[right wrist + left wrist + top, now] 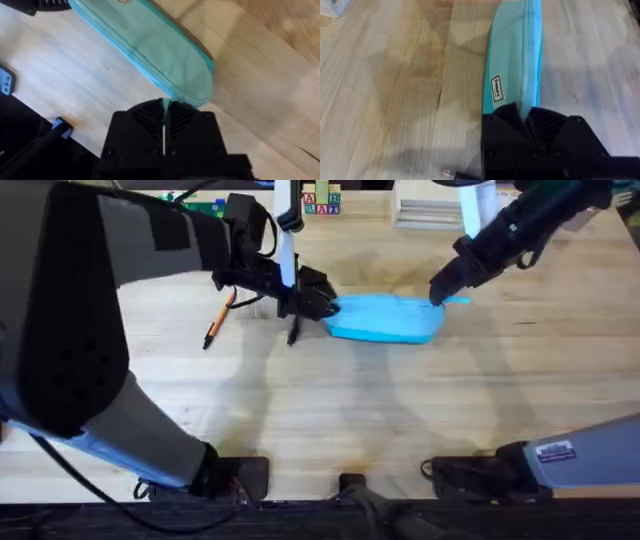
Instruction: Unzip the bag, pick up the pens from the table one at a time and place them inside, then zip the bag closed.
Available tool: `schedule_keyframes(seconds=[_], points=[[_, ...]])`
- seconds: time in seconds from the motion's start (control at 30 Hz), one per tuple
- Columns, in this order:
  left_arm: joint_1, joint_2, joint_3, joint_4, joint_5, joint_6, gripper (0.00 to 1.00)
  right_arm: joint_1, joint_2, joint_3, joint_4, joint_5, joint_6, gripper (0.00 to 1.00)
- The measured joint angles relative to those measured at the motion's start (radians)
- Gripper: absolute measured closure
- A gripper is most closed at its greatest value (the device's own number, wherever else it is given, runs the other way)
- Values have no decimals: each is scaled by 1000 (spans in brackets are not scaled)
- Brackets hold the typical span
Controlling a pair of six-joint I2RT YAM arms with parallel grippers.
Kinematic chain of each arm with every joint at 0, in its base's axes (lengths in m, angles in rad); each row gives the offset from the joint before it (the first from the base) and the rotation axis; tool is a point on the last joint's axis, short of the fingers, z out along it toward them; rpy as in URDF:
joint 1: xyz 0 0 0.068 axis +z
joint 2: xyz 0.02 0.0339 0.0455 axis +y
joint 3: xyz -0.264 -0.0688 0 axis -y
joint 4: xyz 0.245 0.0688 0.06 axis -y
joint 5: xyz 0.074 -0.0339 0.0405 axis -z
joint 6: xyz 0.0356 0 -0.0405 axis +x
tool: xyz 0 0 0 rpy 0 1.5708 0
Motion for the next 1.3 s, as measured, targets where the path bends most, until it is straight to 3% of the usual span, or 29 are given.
schedule_keyframes(seconds=[0.43, 0.53, 0.67, 0.7, 1.3], points=[[2, 0, 0, -1, 0, 0, 958, 118, 0, 0, 78, 3, 63, 971], [2, 0, 0, -1, 0, 0, 958, 259, 0, 0, 166, 9, 72, 971], [8, 0, 0, -1, 0, 0, 958, 297, 0, 0, 181, 20, 73, 971], [13, 0, 0, -1, 0, 0, 958, 341, 0, 0, 209, 34, 73, 971], [20, 0, 1, 2, 0, 0, 959, 420, 5, 0, 322, 53, 108, 971]])
